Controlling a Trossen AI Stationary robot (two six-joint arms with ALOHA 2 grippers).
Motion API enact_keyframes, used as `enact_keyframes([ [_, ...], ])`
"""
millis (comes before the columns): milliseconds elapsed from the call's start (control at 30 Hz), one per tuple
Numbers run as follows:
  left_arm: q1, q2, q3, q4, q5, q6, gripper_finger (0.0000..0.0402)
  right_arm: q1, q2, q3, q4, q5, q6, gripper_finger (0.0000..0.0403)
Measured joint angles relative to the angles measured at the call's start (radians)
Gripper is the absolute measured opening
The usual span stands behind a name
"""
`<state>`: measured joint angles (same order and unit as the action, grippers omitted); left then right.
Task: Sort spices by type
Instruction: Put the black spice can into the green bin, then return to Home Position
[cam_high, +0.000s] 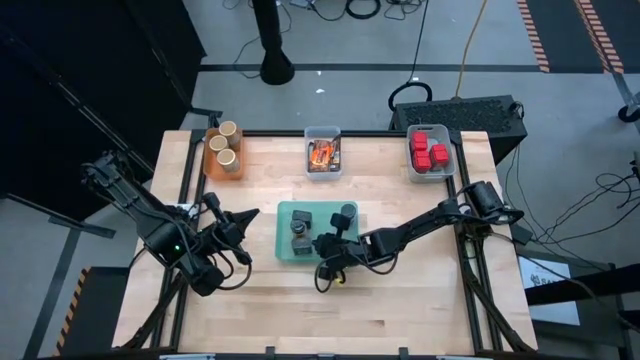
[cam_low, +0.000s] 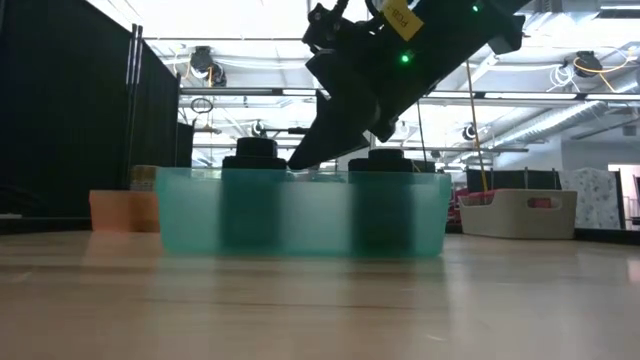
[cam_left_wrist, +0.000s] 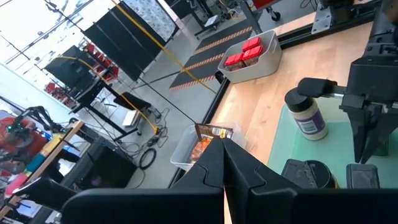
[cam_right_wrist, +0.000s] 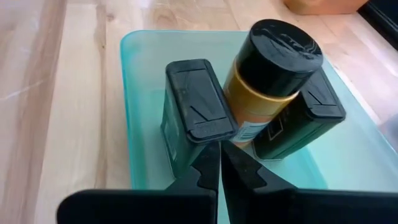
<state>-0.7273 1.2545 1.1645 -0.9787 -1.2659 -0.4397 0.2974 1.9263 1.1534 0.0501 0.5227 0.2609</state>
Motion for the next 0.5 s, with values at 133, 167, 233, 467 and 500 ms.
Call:
enact_keyframes([
  [133, 0.0, 0.0, 0.0, 0.0, 0.0, 0.0, 0.0, 0.002, 0.0, 0.0, 0.005, -0.004, -0.002, 0.0],
  [167, 0.0, 0.0, 0.0, 0.0, 0.0, 0.0, 0.0, 0.002, 0.0, 0.0, 0.005, 0.001, -0.004, 0.0],
  [233, 0.0, 0.0, 0.0, 0.0, 0.001, 0.0, 0.0, 0.004, -0.006, 0.0, -0.001, 0.012, -0.018, 0.0],
  [467, -0.001, 0.0, -0.053, 0.141, 0.093, -0.048, 0.0, 0.026, -0.172, -0.002, -0.078, -0.007, -0.159, 0.0],
  [500, 0.003, 0.0, -0.078, 0.228, 0.09, 0.011, 0.0, 0.025, -0.2, -0.002, -0.066, -0.044, -0.203, 0.0],
])
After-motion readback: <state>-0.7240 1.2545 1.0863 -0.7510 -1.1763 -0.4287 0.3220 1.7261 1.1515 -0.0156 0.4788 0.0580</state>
